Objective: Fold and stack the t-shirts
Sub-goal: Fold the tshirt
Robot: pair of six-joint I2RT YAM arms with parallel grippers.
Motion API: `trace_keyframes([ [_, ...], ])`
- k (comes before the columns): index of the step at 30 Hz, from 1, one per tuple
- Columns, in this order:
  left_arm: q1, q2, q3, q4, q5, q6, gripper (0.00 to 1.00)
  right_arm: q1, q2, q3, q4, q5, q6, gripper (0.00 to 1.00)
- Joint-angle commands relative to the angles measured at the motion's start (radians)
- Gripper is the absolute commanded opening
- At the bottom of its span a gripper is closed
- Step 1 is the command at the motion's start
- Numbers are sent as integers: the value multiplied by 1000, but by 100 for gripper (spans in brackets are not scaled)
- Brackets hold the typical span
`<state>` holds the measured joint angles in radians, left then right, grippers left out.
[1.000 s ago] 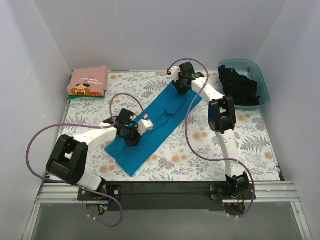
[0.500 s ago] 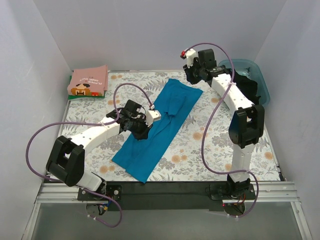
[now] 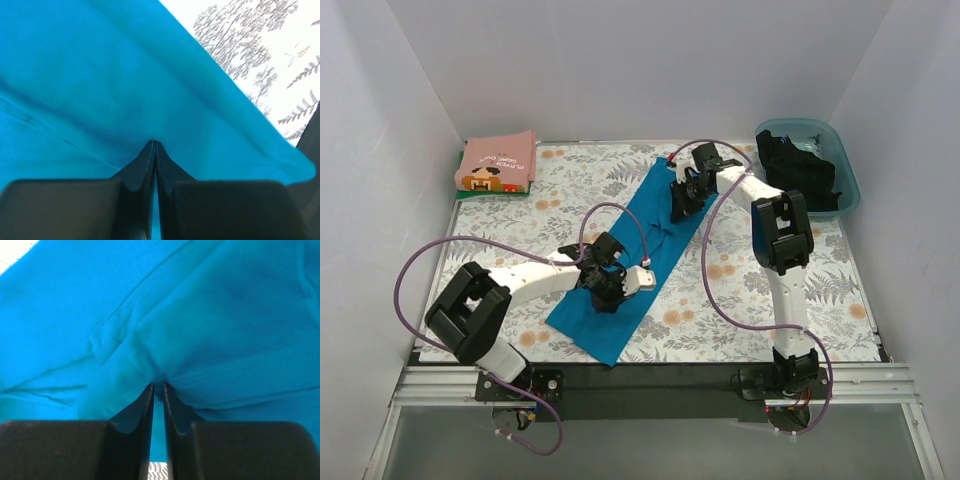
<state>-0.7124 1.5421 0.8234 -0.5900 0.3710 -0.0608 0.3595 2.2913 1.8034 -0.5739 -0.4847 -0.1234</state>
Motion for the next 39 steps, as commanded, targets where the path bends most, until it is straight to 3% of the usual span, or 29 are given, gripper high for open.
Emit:
trace_keyframes([
  [1,-68,59,-21,41,-6,-3,0,-5,23,33,-7,23,15,19],
  [5,-160,194,42,81,57,-88,0,-8,111,158,-7,92,-15,19],
  [10,-197,331,192,153,121,-220,0,-16,264,399,14,132,-47,20],
  [14,-188,363,313,144,98,-228,0,-13,284,422,109,144,-84,25],
  [18,-167,220,365,104,147,-220,5,-17,240,461,134,138,-94,43],
  [19,-162,173,367,105,160,-227,9,-17,214,458,144,132,-93,51],
  [21,-145,87,367,113,202,-264,23,-19,120,449,147,106,-97,58],
  [22,-134,-12,362,133,204,-298,33,-21,38,420,155,97,-110,67],
  [23,-128,-54,356,139,204,-298,33,-19,-4,403,158,95,-122,72],
  [25,-118,-196,321,157,201,-323,47,-19,-88,332,163,90,-160,82],
  [26,-116,-247,304,183,192,-332,54,-19,-171,303,163,90,-177,84],
  [27,-114,-291,286,202,139,-365,73,-19,-214,275,163,87,-191,87],
  [28,-113,-333,240,226,105,-393,83,-19,-257,207,163,83,-224,87],
  [30,-110,-448,200,269,59,-430,96,-19,-377,144,161,89,-239,89],
  [33,-101,-542,152,208,62,-383,97,-17,-533,-19,116,95,-297,91],
  [36,-94,-583,132,52,72,-349,87,-11,-691,-175,-35,-38,-514,94],
  [37,-91,-599,113,27,86,-326,78,7,-789,-237,-49,-38,-538,93],
  [39,-90,-666,19,-2,117,-280,74,36,-890,-451,-49,-20,-605,90],
])
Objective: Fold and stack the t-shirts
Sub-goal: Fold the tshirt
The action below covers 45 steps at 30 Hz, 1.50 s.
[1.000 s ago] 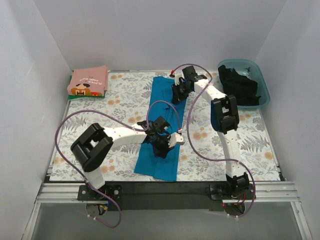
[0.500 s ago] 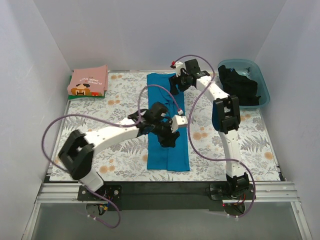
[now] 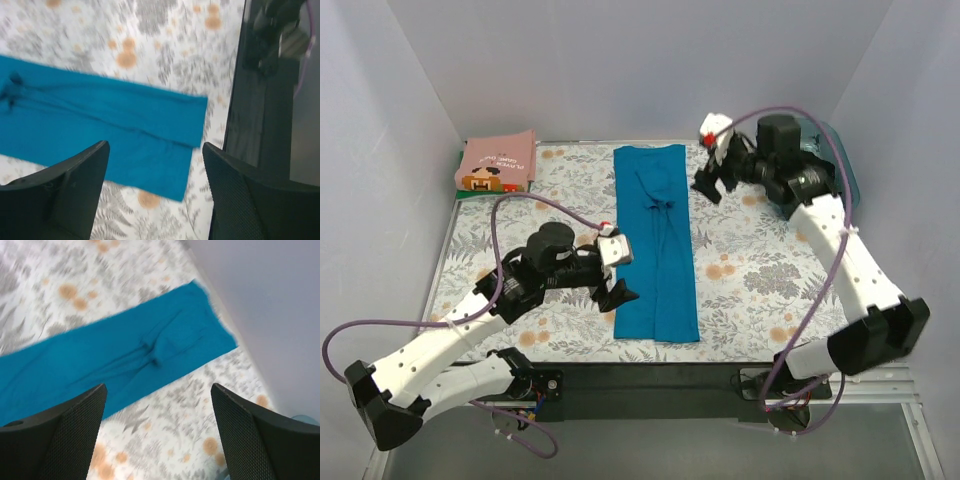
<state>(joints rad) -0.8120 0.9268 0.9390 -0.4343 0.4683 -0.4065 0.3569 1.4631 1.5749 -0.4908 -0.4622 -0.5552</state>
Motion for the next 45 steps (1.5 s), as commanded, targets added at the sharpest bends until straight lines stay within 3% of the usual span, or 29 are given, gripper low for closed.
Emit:
trace_keyframes([
  [1,10,-78,-132,-164,45,139,72,80,-158,-302,-134,-32,-195,90],
  [3,10,-153,-254,-152,102,210,66,141,-249,-514,-135,-6,-286,89],
  [7,8,-183,-417,-113,159,375,61,334,-430,-769,-86,115,-383,82],
  [9,8,-158,-481,-89,170,468,59,362,-438,-825,-54,117,-377,79],
  [13,8,-68,-542,21,170,502,57,454,-414,-946,12,146,-420,69],
  [18,7,24,-545,106,176,517,55,513,-422,-981,47,122,-431,58],
  [28,-9,118,-545,195,184,517,51,602,-446,-1101,78,122,-494,53],
  [38,-16,201,-574,272,139,531,47,614,-411,-1162,121,145,-499,52],
  [41,-18,216,-591,272,125,552,42,623,-405,-1191,143,161,-502,43],
  [45,-18,225,-603,273,116,572,27,629,-394,-1216,172,192,-493,17],
])
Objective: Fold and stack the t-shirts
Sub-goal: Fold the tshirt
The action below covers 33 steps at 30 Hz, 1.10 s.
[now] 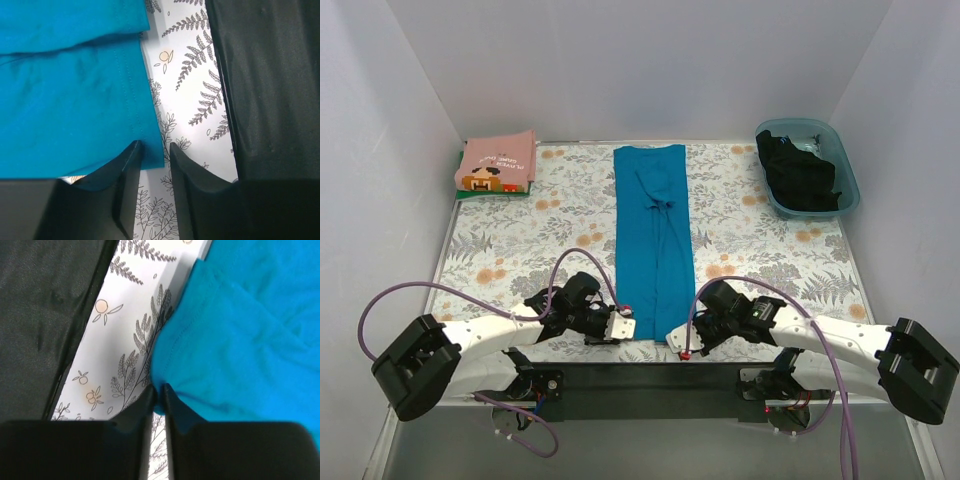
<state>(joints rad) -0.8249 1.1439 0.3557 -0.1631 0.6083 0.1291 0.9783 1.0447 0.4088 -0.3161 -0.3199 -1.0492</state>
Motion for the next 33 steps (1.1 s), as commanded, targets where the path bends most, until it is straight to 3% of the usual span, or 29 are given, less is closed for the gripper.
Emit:
trace_keyframes([
  [1,-5,10,-20,0,-25,35,23,10,28,-53,2,61,5,13],
  [3,-5,11,-9,-4,-21,30,13,10,26,-41,0,70,27,1],
  [6,-8,-2,21,-36,1,18,0,10,29,22,-34,73,89,1],
  [11,-13,-105,63,-171,77,3,0,8,-20,99,-159,32,136,1],
  [18,19,-171,147,-233,116,-106,0,-10,-60,212,-173,68,173,1],
  [26,246,-35,278,-155,179,-36,0,-208,55,350,-160,25,34,1],
  [33,403,229,449,17,203,-6,0,-415,317,579,-109,-33,-92,1],
])
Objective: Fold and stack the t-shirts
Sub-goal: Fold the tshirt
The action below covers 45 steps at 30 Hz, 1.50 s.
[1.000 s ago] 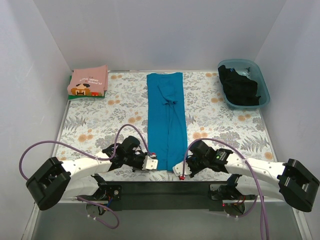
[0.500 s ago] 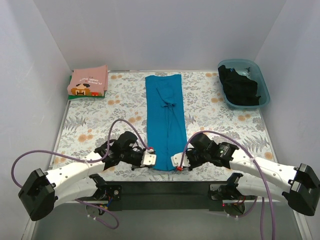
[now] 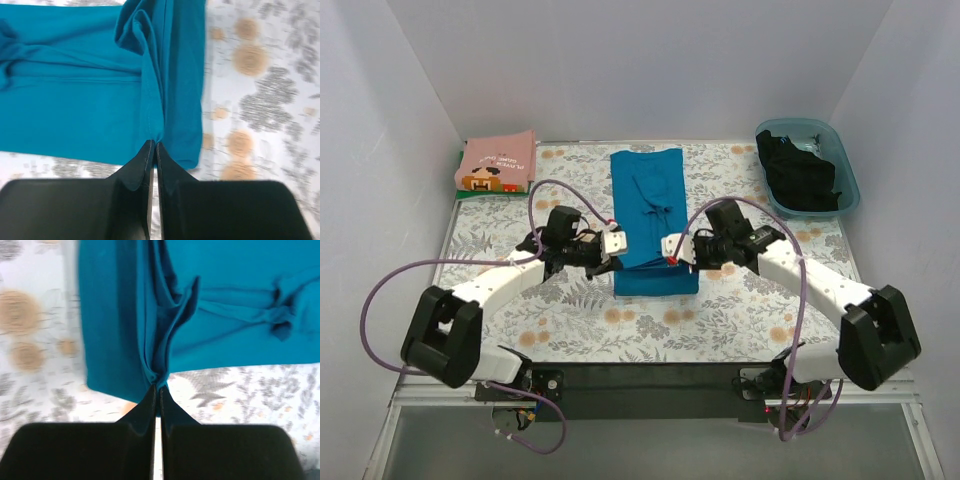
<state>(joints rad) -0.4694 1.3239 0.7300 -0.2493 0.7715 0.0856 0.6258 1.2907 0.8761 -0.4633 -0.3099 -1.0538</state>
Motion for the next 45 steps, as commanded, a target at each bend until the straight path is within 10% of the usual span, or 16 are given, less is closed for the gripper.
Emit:
trace_keyframes([
  [1,61,101,97,114,44,46,0,-77,99,136,43,-50,-100,1],
  [16,201,595,512,243,14,86,0,-215,627,613,103,-69,-169,2],
  [20,206,632,551,277,-64,51,43,-218,667,672,120,-29,-120,98],
  [27,219,411,367,256,-3,14,49,-258,446,533,97,-84,-46,88],
  [32,149,229,172,209,22,3,41,-210,285,338,49,-163,-38,49],
  [45,5,311,8,321,-150,115,46,-110,363,126,178,-86,-57,44],
])
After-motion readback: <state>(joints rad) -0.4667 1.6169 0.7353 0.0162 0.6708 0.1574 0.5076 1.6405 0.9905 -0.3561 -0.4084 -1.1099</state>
